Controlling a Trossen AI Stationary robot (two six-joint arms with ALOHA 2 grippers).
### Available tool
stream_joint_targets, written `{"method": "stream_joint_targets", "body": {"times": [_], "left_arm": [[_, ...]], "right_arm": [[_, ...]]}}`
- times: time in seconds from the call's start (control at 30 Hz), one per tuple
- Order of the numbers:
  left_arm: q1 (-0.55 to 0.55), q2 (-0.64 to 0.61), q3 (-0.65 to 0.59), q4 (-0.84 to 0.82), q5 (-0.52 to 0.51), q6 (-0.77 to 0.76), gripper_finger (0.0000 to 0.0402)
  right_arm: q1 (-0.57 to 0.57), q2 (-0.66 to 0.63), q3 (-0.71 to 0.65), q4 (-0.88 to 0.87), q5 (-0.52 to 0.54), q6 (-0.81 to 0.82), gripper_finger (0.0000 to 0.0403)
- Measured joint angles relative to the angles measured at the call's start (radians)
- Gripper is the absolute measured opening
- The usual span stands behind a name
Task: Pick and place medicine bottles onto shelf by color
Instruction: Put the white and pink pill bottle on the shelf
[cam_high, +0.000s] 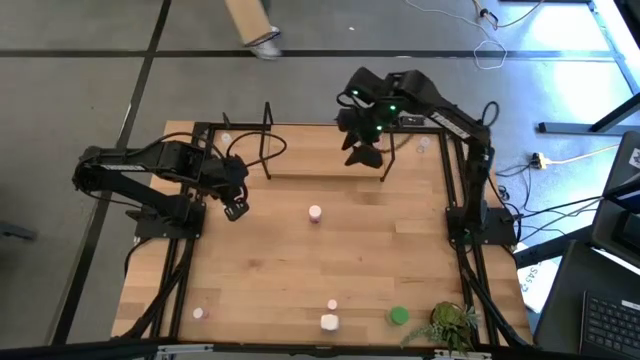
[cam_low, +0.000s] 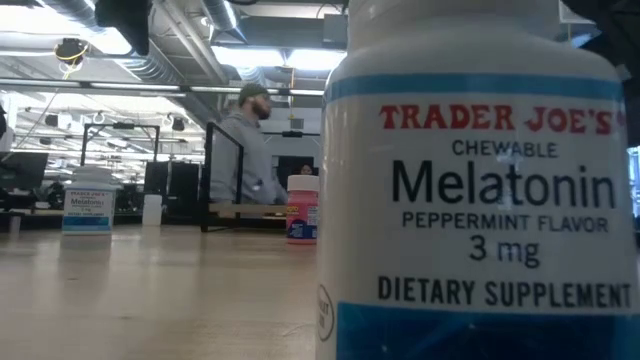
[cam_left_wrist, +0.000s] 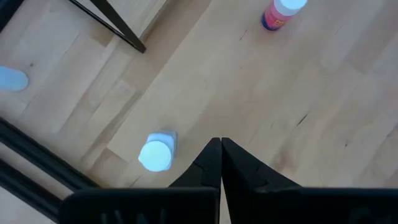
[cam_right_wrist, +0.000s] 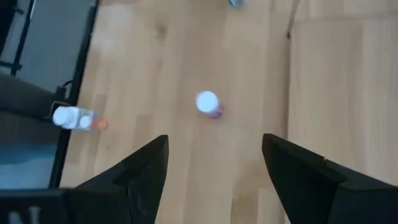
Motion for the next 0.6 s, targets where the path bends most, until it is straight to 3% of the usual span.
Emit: {"method": "stream_joint_targets", "body": {"times": [0.17, 0.4, 0.6], "left_arm": [[0.0, 0.0, 0.0, 0.0, 0.0, -0.001, 0.0], [-0.001, 0.0, 0.0, -0.002, 0.011, -0.026, 0.0], [-0.001, -0.012, 0.001, -0.07, 0.044, -0.129, 0.0]], "right_arm": [[0.061, -0.074, 0.0, -0.001, -0.006, -0.049, 0.0262], [0.146, -0.162, 0.0, 0.015, -0.155, -0.053, 0.0262], [0.236, -0.167, -0.001, 0.03, -0.024, 0.003, 0.0262]]}}
